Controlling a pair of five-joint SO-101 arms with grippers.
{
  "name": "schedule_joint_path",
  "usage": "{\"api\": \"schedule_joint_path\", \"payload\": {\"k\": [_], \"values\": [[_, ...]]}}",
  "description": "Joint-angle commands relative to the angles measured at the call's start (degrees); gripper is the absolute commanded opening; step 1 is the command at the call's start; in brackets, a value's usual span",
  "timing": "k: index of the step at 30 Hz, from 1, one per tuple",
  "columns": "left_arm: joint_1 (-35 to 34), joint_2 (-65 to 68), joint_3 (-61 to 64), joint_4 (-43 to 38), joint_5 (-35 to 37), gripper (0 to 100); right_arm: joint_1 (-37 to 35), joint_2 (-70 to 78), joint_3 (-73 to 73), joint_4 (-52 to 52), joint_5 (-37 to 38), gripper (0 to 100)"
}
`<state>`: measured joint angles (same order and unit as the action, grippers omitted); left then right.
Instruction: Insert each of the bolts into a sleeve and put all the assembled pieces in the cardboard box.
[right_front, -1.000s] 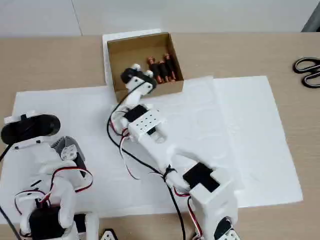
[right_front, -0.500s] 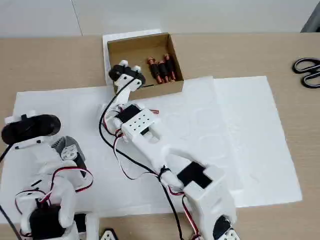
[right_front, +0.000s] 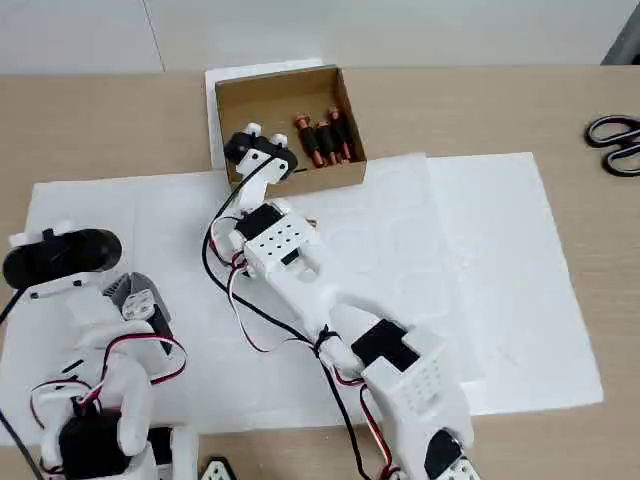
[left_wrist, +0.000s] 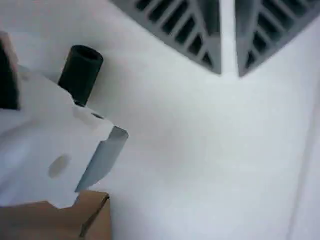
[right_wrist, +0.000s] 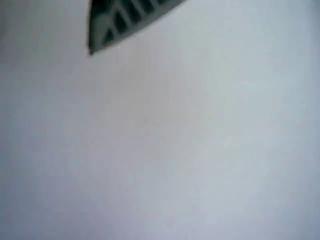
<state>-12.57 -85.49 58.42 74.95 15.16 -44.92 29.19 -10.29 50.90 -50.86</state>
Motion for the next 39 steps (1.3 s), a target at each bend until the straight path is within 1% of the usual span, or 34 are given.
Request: {"api": "schedule_joint_path", "payload": {"k": [1,7,14,16,20,23,27,32,39], "values": [[-0.44,-0.26,-0.57,-1.49,0.09,1,-0.92,-0.57,-1.49,3.65,-0.18,33.6],[-0.26,-0.26,-0.57,-1.49,0.18,1,-0.92,-0.13,-1.49,8.92,-0.18,33.5],[-0.26,-0.26,-0.57,-1.49,0.18,1,-0.92,-0.57,-1.49,9.98,0.26,33.4],[-0.26,-0.26,-0.57,-1.49,0.18,1,-0.84,-0.57,-2.55,12.26,0.26,31.8],[-0.26,-0.26,-0.57,-1.49,0.18,1,-0.75,-0.13,-7.65,16.04,0.18,25.0],[-0.26,-0.26,-0.57,-1.49,0.18,1,-0.75,0.04,-8.62,15.34,0.26,23.6],[-0.18,-0.26,-0.57,-1.49,0.88,1,-0.04,2.59,-8.62,12.44,3.96,23.6],[-0.18,-0.26,-0.57,-1.49,1.58,1,0.92,5.58,-8.62,12.53,4.13,23.5],[-0.18,-0.26,-0.57,-1.49,1.58,1,2.95,5.85,-8.7,12.44,4.22,23.4]]}}
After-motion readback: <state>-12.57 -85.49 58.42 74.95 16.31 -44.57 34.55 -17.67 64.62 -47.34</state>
